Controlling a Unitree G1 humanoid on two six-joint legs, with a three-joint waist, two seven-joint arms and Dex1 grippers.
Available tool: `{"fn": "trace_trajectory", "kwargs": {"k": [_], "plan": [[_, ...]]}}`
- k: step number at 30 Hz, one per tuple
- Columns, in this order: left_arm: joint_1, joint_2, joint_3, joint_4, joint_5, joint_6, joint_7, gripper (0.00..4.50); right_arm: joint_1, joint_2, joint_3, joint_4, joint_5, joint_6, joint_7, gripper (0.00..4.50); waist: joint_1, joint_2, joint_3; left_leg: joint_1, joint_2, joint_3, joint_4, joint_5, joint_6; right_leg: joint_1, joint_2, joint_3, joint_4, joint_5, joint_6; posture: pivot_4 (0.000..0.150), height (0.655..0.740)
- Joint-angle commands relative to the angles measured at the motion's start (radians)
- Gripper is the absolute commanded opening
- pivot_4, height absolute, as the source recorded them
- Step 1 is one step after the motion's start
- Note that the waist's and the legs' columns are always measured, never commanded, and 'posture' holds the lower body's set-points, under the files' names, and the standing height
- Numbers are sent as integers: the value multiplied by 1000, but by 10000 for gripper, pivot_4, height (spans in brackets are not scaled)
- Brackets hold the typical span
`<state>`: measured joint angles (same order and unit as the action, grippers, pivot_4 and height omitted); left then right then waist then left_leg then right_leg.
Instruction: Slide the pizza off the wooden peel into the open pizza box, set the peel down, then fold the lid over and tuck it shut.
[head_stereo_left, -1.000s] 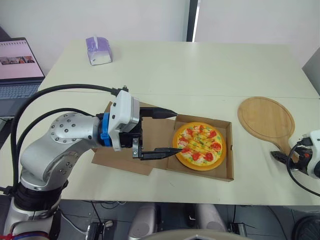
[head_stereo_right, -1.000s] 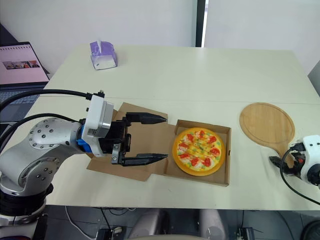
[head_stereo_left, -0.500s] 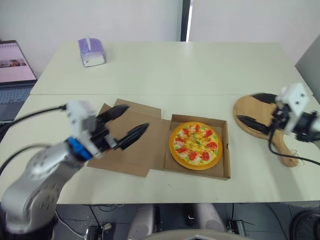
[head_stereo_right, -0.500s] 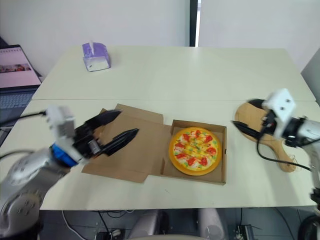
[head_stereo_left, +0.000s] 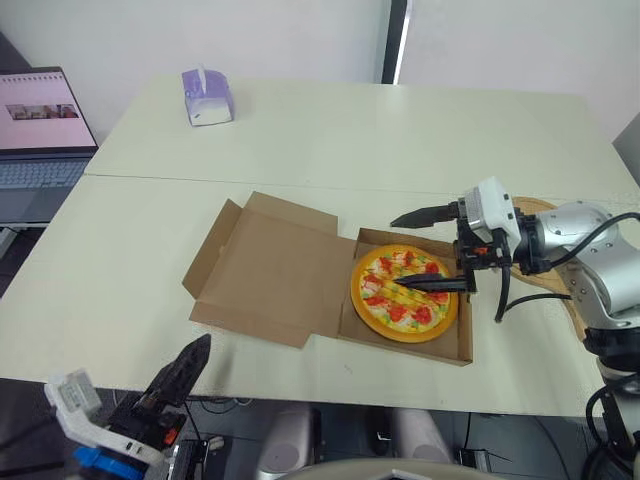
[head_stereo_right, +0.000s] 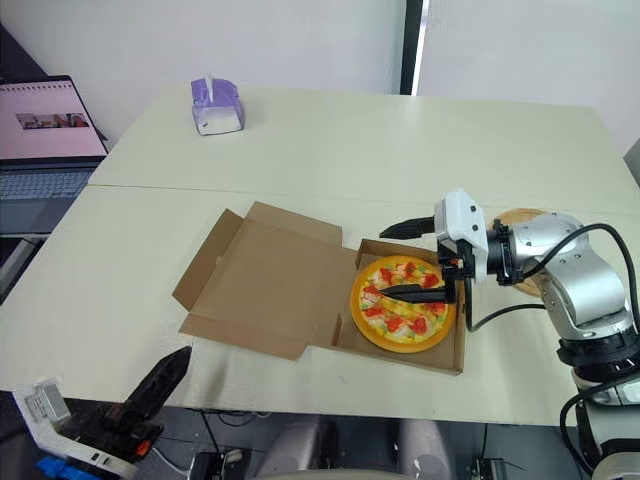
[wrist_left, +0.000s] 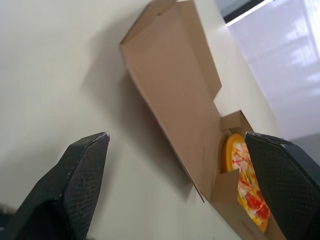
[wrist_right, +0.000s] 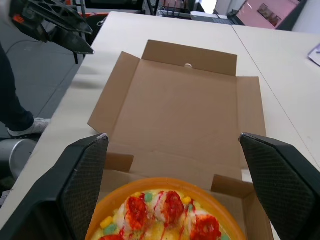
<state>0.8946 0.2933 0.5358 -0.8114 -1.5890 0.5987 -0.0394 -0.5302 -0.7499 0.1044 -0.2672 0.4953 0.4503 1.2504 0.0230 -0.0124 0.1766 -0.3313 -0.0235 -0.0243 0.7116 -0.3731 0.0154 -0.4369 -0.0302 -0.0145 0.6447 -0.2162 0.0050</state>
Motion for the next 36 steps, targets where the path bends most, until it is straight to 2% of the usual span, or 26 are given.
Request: {"fn": "trace_trajectory", "kwargs": {"k": [1,4,11,25,32,36], "plan": [[-86,5,-54,27,-91,-57,133,45000,-26,1,0,-27,17,7,10,44740,-1,0,0,0,0,0,0,0,0,0,0,0,0,2,-2,1500,7251],[-182,-5,-90,54,-130,-103,233,45000,-28,-1,2,-42,20,19,9,44740,-1,0,0,0,0,0,0,0,0,0,0,0,0,3,-1,1500,7251],[-299,-52,-150,79,-160,-187,354,45000,-23,-9,1,-64,17,38,5,44740,-1,0,0,0,0,1,0,1,-1,0,0,1,0,3,-2,1500,7251],[-294,-71,-238,38,-106,-233,368,1507,-17,-22,-10,-77,17,48,2,45000,-5,0,0,0,0,3,0,0,-1,-1,0,2,-2,3,-2,1500,7251],[-313,-61,-246,33,-93,-258,388,687,-13,-25,-13,-80,9,46,-17,45000,-6,0,0,0,0,4,0,0,0,-1,0,3,-2,3,-2,1500,7251],[-346,-24,-232,14,-100,-258,406,687,-18,-20,-4,-50,-38,64,-85,45000,-4,0,0,0,0,3,0,0,0,-1,0,2,-2,3,-2,1500,7251]]}}
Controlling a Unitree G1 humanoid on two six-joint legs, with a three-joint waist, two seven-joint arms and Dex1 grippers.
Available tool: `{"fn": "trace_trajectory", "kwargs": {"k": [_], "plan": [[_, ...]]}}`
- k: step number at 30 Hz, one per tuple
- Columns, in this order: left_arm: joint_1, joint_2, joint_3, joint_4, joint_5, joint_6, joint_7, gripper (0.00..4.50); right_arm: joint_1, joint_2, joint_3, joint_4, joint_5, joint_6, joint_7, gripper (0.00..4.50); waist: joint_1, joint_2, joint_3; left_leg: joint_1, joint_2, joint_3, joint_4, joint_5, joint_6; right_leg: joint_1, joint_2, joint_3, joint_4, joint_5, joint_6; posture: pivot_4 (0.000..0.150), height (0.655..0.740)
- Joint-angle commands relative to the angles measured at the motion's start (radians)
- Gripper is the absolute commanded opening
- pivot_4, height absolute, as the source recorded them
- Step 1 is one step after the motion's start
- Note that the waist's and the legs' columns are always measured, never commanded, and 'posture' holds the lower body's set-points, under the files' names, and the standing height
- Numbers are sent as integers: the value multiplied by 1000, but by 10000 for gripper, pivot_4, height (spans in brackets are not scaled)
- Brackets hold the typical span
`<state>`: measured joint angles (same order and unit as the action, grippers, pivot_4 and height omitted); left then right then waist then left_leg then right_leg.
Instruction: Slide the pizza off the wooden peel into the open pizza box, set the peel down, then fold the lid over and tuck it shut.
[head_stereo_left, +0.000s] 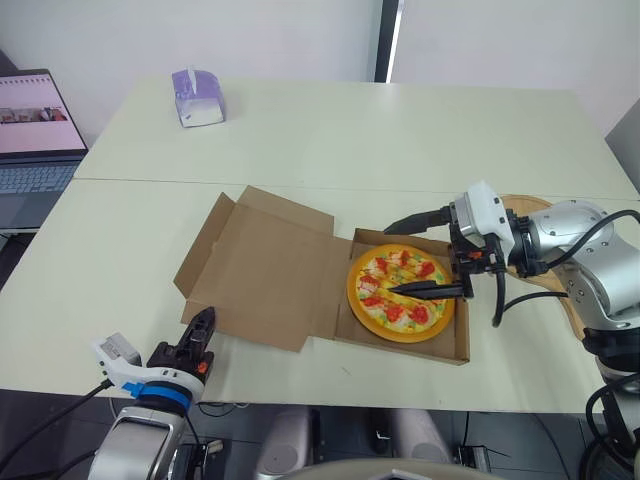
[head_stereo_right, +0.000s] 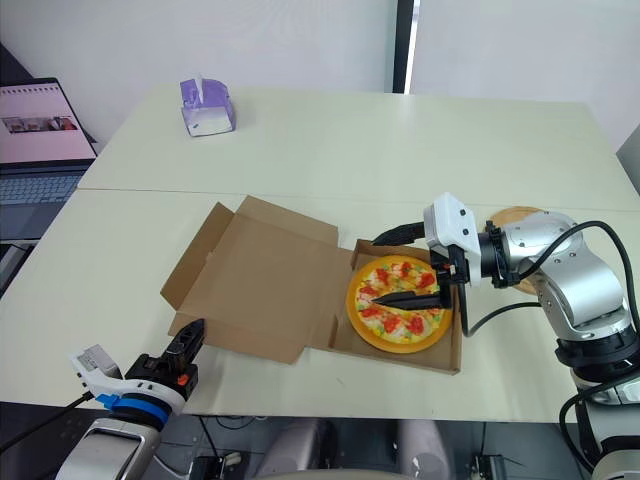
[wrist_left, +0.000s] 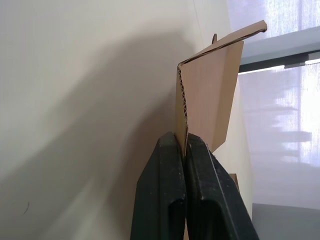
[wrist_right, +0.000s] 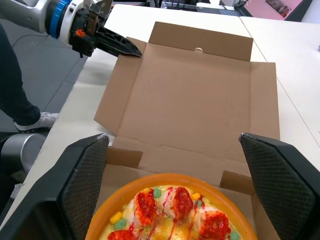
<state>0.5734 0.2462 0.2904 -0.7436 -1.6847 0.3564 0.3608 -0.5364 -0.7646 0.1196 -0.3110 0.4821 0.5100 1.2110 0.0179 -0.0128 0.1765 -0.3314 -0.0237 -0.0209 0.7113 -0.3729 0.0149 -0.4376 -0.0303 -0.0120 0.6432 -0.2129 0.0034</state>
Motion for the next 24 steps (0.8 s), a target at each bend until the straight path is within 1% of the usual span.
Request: {"fn": "trace_trajectory", "kwargs": {"k": [1,6,9,13,18,21,22,23,24], "plan": [[-34,38,19,-53,-5,-13,8,687,-13,-1,-20,1,-33,7,-64,45000,2,0,0,0,0,0,0,0,0,0,0,0,0,0,0,1500,7251],[-61,103,41,-45,-10,-3,1,687,-15,16,-29,17,-54,2,-122,45000,4,0,0,0,0,-2,0,0,-1,0,0,-1,1,0,-1,1500,7251],[-39,104,44,-45,-27,-3,-8,687,-1,13,-30,-1,-49,10,-126,45000,2,0,0,0,0,-1,0,2,-3,0,0,-1,1,0,-1,1500,7251],[-9,98,47,-51,-18,-5,-37,687,4,24,-32,-8,-38,15,-137,45000,3,0,0,0,0,-1,0,2,-3,0,0,-1,0,0,-1,1500,7251],[-10,119,61,-38,-12,-1,-58,687,-18,35,-16,50,-91,-25,-158,45000,4,0,0,0,0,-2,0,0,0,0,0,-1,1,-1,-2,1500,7251],[-41,143,87,-15,-15,-4,-64,687,-31,37,-16,82,-111,-39,-164,45000,4,0,0,0,0,-1,0,0,-1,0,0,-1,1,-1,-2,1500,7251],[-45,148,92,-9,-18,-4,-66,0,-31,39,-17,85,-113,-39,-164,41136,4,0,0,0,0,-2,0,1,-1,0,0,-1,1,-1,-2,1500,7251],[-46,150,96,-7,-19,-3,-68,0,-30,40,-17,84,-114,-39,-164,39687,4,0,0,0,0,-2,0,1,-2,0,0,-1,1,-1,-2,1500,7251],[-44,149,98,-6,-22,-2,-73,0,-28,41,-17,83,-114,-40,-165,36742,4,0,0,0,0,-2,0,2,-3,0,0,-1,1,-1,-2,1500,7251]]}}
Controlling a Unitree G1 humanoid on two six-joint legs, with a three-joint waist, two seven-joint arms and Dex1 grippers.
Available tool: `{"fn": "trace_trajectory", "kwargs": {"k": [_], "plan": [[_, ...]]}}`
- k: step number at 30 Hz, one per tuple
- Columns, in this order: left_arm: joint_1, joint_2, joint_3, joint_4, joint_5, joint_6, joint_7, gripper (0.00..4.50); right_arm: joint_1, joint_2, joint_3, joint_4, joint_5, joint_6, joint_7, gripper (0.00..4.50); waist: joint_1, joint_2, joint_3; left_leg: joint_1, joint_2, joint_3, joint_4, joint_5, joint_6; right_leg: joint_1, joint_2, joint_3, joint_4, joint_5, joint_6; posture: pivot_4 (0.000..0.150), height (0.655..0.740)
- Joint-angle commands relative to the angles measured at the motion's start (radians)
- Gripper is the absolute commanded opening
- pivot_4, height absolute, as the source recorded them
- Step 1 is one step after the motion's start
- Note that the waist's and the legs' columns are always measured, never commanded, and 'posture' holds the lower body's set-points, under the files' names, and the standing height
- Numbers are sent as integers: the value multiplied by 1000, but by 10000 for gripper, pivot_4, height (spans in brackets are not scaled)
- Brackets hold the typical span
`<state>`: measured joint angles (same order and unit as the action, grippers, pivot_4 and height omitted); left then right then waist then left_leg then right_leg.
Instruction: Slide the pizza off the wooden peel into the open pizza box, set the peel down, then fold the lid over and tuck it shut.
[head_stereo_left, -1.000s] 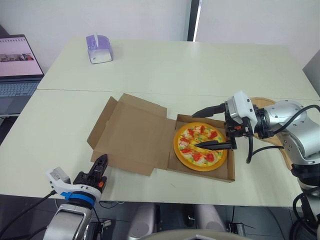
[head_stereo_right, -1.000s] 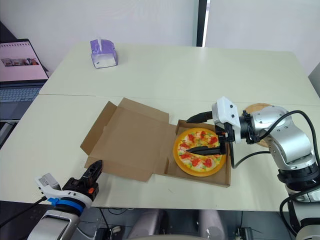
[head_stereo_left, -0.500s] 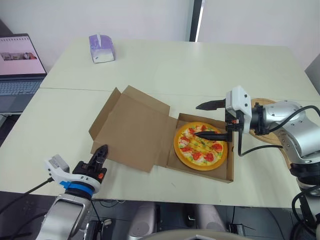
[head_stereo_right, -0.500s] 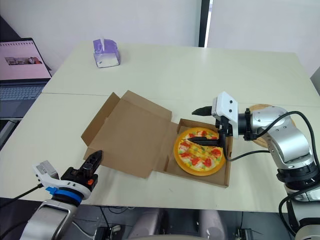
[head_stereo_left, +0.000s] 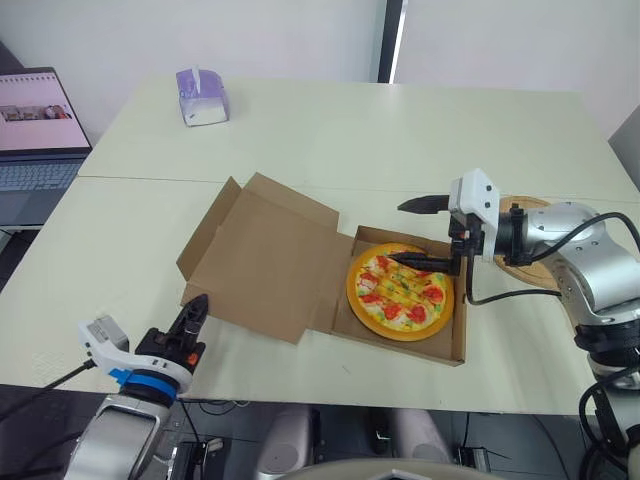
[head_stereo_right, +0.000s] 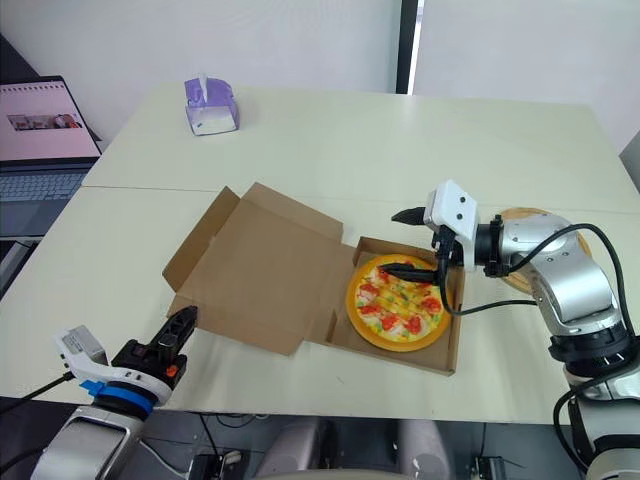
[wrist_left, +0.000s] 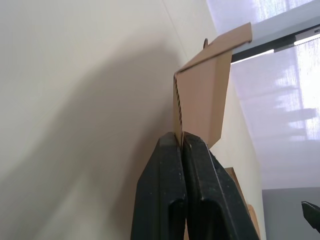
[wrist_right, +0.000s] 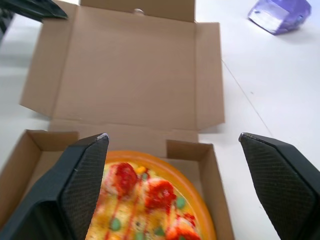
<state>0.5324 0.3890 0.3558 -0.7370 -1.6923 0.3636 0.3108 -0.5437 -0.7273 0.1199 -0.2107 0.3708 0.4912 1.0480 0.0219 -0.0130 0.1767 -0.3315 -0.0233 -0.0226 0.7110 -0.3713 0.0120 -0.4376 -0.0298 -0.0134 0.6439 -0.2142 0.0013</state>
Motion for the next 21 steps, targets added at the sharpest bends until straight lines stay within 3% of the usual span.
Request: {"fn": "trace_trajectory", "kwargs": {"k": [1,10,16,21], "plan": [[-1,5,35,-13,-17,-9,-26,0,-19,3,-18,-18,-3,-22,-3,32815,-1,0,0,0,0,0,0,0,0,0,0,0,0,0,0,1500,7251],[6,-15,43,15,-29,-6,-63,0,-5,13,-17,-24,-10,-28,-14,293,-1,0,0,0,0,0,0,0,0,0,0,0,0,0,0,1500,7251],[1,9,66,48,-21,9,-89,0,-6,10,-17,-5,-41,-39,-29,293,-1,0,0,0,0,0,0,-1,2,0,0,0,0,0,0,1500,7251],[-39,68,90,100,0,47,-133,0,-38,-2,2,94,-156,-79,-92,293,-1,-1,0,0,0,0,0,-1,1,0,0,0,0,0,0,1500,7251]]}}
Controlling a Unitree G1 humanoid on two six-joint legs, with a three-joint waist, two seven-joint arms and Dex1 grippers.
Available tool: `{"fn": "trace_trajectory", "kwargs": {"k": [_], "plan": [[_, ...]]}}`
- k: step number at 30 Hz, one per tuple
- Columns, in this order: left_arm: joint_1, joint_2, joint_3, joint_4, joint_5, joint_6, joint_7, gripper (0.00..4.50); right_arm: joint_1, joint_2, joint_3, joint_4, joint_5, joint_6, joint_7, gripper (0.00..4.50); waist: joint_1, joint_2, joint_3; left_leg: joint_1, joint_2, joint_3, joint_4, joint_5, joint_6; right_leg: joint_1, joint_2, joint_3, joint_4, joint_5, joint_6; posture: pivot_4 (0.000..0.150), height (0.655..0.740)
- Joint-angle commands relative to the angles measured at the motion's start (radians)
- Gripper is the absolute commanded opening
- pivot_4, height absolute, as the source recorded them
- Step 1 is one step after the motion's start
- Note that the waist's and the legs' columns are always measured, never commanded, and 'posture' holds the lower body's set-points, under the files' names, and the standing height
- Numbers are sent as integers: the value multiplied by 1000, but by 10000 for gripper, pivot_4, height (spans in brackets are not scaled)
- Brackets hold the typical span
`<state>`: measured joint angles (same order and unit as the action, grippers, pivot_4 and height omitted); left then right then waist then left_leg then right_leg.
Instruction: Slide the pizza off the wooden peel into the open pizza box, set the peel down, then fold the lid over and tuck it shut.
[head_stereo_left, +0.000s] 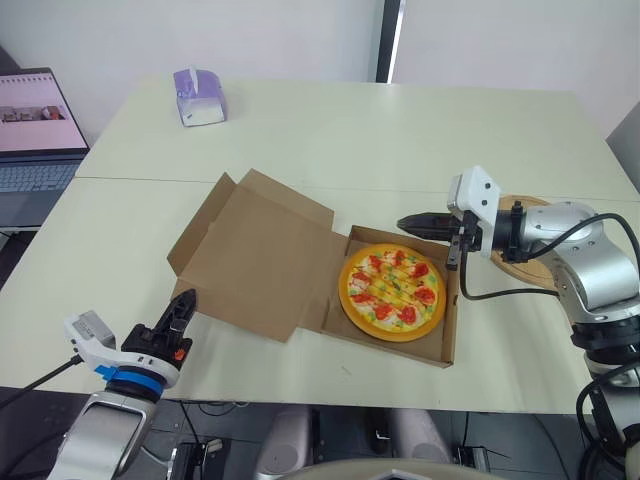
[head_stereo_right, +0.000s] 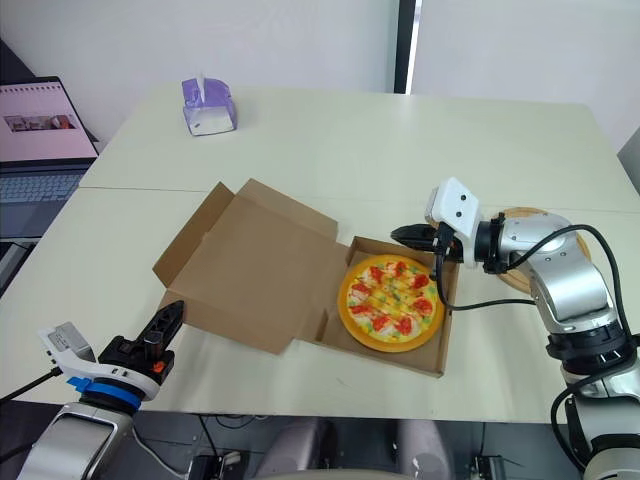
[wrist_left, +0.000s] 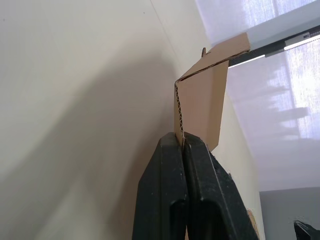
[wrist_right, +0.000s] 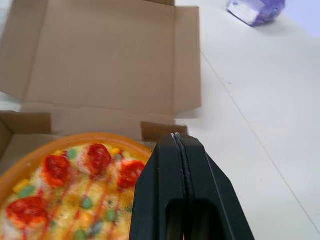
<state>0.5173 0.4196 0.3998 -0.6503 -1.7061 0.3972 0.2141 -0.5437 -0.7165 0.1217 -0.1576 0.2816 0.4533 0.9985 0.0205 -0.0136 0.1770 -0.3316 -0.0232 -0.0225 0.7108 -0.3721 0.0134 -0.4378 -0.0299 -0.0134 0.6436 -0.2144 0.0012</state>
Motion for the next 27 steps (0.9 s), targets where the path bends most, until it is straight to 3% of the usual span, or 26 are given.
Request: {"fn": "trace_trajectory", "kwargs": {"k": [1,9,17,22,27], "plan": [[-43,56,52,31,19,23,-45,0,-48,-16,8,69,-100,-55,-58,293,0,0,0,0,0,0,0,0,-1,0,0,0,0,0,0,1500,7251],[-327,263,26,241,116,161,-173,0,-73,-84,139,244,-341,-250,-43,293,-2,-1,0,0,0,0,0,1,-3,0,1,0,1,0,0,1500,7251],[-688,385,-124,510,333,339,-445,0,25,-143,187,171,-316,-301,157,293,2,-1,1,-1,-1,-2,-1,2,-3,-2,0,-1,0,1,2,1500,7251],[-913,380,-245,688,539,367,-671,0,105,-179,139,45,-244,-231,224,293,2,-1,1,-2,-1,-4,-1,2,-3,-1,0,-3,0,1,2,1500,7251],[-1160,292,-359,912,777,294,-876,0,209,-227,82,-104,-185,-110,234,293,4,-1,1,-5,-2,-6,0,2,-4,-2,-1,-5,0,2,3,1500,7251]]}}
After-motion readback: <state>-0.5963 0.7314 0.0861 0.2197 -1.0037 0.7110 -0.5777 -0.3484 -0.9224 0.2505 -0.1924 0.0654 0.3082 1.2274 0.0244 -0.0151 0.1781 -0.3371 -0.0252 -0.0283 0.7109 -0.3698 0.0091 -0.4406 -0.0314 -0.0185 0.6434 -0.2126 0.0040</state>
